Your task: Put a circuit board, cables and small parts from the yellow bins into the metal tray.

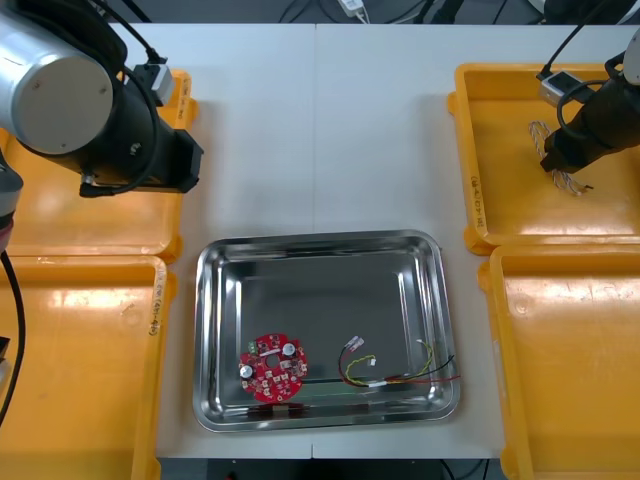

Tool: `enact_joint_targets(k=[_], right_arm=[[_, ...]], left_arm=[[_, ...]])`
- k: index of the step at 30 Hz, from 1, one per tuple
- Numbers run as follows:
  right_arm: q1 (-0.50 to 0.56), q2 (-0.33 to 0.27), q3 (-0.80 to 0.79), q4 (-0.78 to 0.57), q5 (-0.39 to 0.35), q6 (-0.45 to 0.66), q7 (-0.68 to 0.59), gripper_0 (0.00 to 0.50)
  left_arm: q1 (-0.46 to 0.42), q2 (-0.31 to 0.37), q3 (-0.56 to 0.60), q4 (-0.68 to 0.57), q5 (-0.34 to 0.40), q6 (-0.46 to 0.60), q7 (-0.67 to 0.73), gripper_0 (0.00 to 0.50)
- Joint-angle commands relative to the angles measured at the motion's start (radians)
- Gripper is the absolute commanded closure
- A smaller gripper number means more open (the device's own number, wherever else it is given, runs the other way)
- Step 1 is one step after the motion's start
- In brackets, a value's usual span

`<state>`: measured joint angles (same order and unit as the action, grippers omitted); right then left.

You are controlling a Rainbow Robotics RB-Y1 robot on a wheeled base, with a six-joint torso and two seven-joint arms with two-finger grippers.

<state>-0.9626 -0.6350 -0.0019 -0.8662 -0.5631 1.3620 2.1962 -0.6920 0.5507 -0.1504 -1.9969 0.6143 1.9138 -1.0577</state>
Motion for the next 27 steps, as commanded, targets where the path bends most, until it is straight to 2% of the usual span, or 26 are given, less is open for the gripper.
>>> enact_joint_targets(k=[1, 7, 16, 24, 26, 27], right_arm=[[0.01, 0.006, 0.017, -0.007, 0.002, -0.014, 0.034, 0.0], [0.032, 0.005, 0.016, -0.005, -0.004, -0.015, 0.036, 0.0], [0.062, 0.006, 0.016, -0.007, -0.021, -0.037, 0.036, 0.0], [0.068, 0.008, 0.016, -0.007, -0.046, -0.046, 0.036, 0.0], [0.07, 0.009, 0.016, -0.007, -0.052, -0.049, 0.036, 0.061], [0.071, 0.011, 0.016, -0.007, -0.055, -0.054, 0.036, 0.122]], left_arm=[[0.028, -0.051, -0.072, -0.072, -0.065, 0.006, 0.142, 0.5], [0.068, -0.095, -0.167, -0.094, -0.137, 0.006, 0.217, 0.5], [0.14, -0.12, -0.293, -0.131, -0.202, 0.006, 0.328, 0.5], [0.207, -0.121, -0.38, -0.134, -0.271, -0.081, 0.363, 0.5], [0.209, -0.121, -0.394, -0.134, -0.274, -0.084, 0.374, 0.5], [0.21, -0.121, -0.399, -0.135, -0.274, -0.084, 0.38, 0.5]])
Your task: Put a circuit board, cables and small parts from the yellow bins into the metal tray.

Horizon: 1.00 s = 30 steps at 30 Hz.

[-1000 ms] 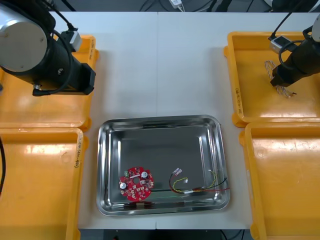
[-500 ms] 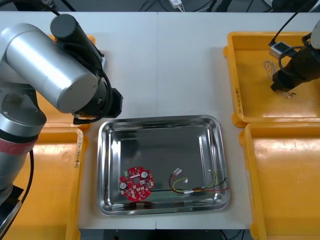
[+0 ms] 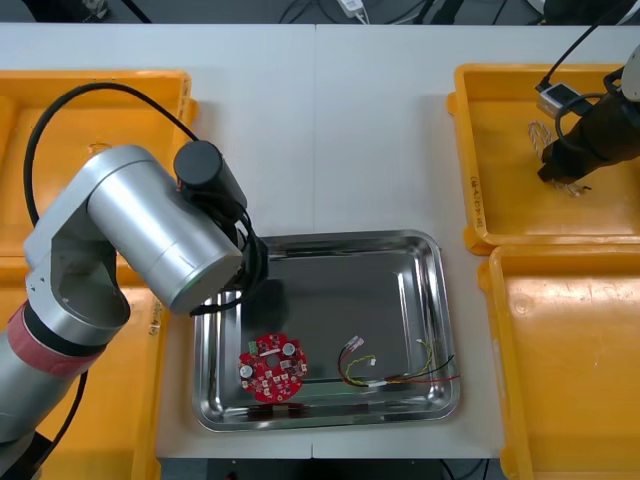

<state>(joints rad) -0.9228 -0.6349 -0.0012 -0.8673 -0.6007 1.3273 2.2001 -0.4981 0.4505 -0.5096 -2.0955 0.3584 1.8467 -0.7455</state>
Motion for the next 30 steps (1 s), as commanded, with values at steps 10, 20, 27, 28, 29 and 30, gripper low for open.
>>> enact_joint_targets(k=[10, 20, 27, 28, 29, 30], right_arm=[[0.033, 0.012, 0.017, -0.006, -0.019, -0.031, 0.043, 0.5], [0.027, 0.014, 0.015, -0.007, -0.014, -0.031, 0.066, 0.5], [0.022, -0.003, 0.006, -0.119, 0.009, 0.053, 0.055, 0.5], [0.022, -0.006, -0.003, -0.139, 0.013, 0.072, 0.052, 0.5], [0.022, -0.009, -0.016, -0.156, 0.015, 0.092, 0.052, 0.5], [0.021, -0.011, -0.028, -0.174, 0.019, 0.112, 0.052, 0.5]], left_arm=[[0.033, -0.018, -0.056, -0.031, -0.015, -0.07, 0.097, 0.5], [0.047, -0.01, -0.067, -0.032, -0.015, -0.077, 0.097, 0.499], [0.055, -0.007, -0.067, -0.032, -0.007, -0.083, 0.098, 0.498], [0.055, -0.007, -0.067, -0.032, -0.007, -0.086, 0.098, 0.499], [0.056, -0.007, -0.067, -0.031, -0.007, -0.087, 0.098, 0.5], [0.056, -0.007, -0.066, -0.031, -0.006, -0.087, 0.098, 0.5]])
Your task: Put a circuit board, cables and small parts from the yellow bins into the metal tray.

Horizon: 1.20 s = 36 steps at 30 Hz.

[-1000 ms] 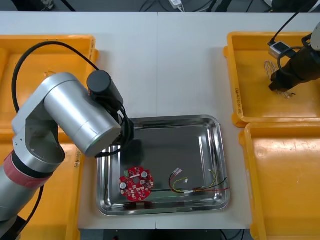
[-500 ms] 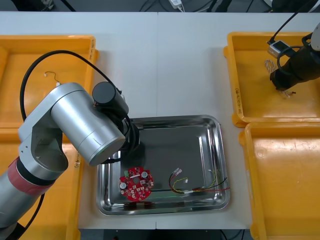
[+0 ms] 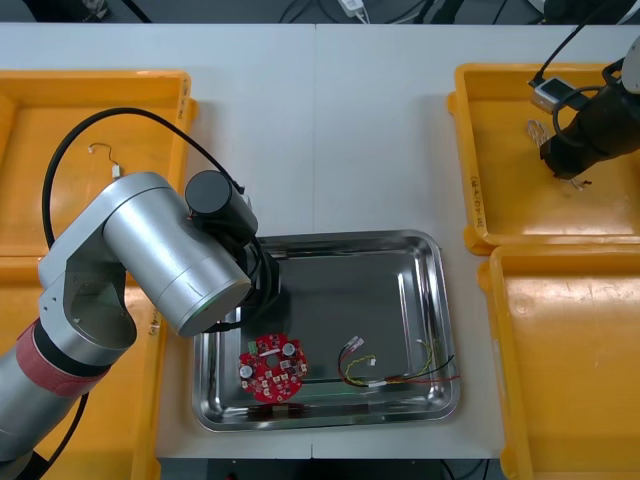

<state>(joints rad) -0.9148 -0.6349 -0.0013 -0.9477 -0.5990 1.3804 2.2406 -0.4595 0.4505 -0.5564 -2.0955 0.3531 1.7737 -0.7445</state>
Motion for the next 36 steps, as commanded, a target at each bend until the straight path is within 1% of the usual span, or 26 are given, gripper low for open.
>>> enact_joint_targets(k=[1, 7, 8, 9, 10, 12, 14, 19, 21, 27, 29, 34, 36], right_arm=[[0.014, -0.012, -0.034, -0.103, 0.019, 0.068, 0.013, 0.5], [0.014, -0.02, -0.079, -0.189, 0.033, 0.152, 0.011, 0.5], [0.014, -0.02, -0.091, -0.206, 0.034, 0.169, 0.011, 0.5], [0.014, -0.02, -0.095, -0.214, 0.036, 0.177, 0.011, 0.5], [0.014, -0.02, -0.105, -0.23, 0.038, 0.195, 0.011, 0.5], [0.014, -0.022, -0.123, -0.264, 0.044, 0.232, 0.01, 0.5], [0.014, -0.023, -0.134, -0.295, 0.047, 0.264, 0.008, 0.5], [0.014, -0.023, -0.163, -0.381, 0.054, 0.374, 0.004, 0.5], [0.014, -0.025, -0.172, -0.427, 0.054, 0.43, 0.002, 0.5], [0.014, -0.026, -0.21, -0.488, 0.056, 0.516, 0.001, 0.5], [0.014, -0.026, -0.22, -0.507, 0.057, 0.537, -0.001, 0.5], [0.014, -0.028, -0.232, -0.548, 0.065, 0.539, -0.001, 0.5], [0.014, -0.031, -0.232, -0.56, 0.064, 0.539, 0.004, 0.5]], left_arm=[[0.018, -0.007, -0.019, -0.031, 0.0, -0.016, 0.097, 0.5], [0.018, -0.004, -0.02, -0.032, 0.001, -0.022, 0.097, 0.493], [0.018, -0.003, -0.019, -0.031, 0.001, -0.025, 0.097, 0.403], [0.018, -0.003, -0.02, -0.032, 0.001, -0.028, 0.097, 0.326], [0.019, -0.001, -0.02, -0.031, 0.0, -0.031, 0.097, 0.206], [0.019, -0.001, -0.02, -0.032, 0.001, -0.037, 0.099, 0.093], [0.019, 0.0, -0.02, -0.031, 0.0, -0.042, 0.099, 0.053], [0.019, 0.005, -0.02, -0.031, 0.001, -0.051, 0.102, 0.03], [0.021, 0.005, -0.02, -0.031, 0.003, -0.051, 0.105, 0.004], [0.019, 0.01, -0.02, -0.032, 0.004, -0.059, 0.111, 0.0], [0.021, 0.013, -0.02, -0.032, 0.006, -0.06, 0.111, 0.0], [0.005, 0.033, -0.014, -0.035, 0.015, -0.066, 0.108, 0.0], [-0.008, 0.051, 0.003, -0.044, 0.046, -0.065, 0.103, 0.0]])
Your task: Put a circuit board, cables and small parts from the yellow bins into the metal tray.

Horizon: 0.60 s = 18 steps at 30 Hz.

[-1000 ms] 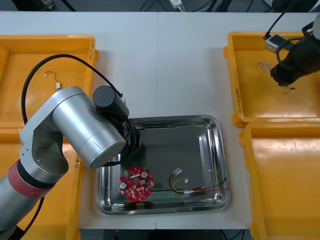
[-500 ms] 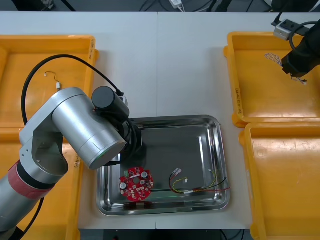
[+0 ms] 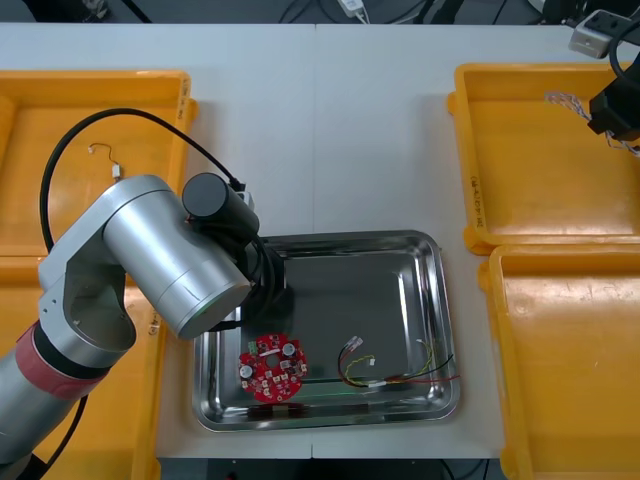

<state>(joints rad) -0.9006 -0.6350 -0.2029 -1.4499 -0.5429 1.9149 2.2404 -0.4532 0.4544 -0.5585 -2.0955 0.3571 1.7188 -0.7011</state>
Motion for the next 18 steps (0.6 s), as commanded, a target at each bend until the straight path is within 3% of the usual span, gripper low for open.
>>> enact_joint_targets(k=[1, 11, 18], right_arm=[[0.0, -0.031, -0.03, -0.058, 0.003, 0.005, 0.004, 0.5], [0.0, -0.022, 0.02, -0.152, -0.031, 0.005, 0.011, 0.5], [0.032, 0.001, 0.062, -0.261, -0.167, 0.005, -0.005, 0.5]], left_arm=[[-0.018, 0.053, 0.011, -0.046, 0.054, -0.01, 0.058, 0.0], [-0.124, 0.125, 0.146, -0.087, 0.256, 0.099, 0.032, 0.0], [-0.2, 0.184, 0.255, -0.09, 0.408, 0.194, 0.023, 0.0]])
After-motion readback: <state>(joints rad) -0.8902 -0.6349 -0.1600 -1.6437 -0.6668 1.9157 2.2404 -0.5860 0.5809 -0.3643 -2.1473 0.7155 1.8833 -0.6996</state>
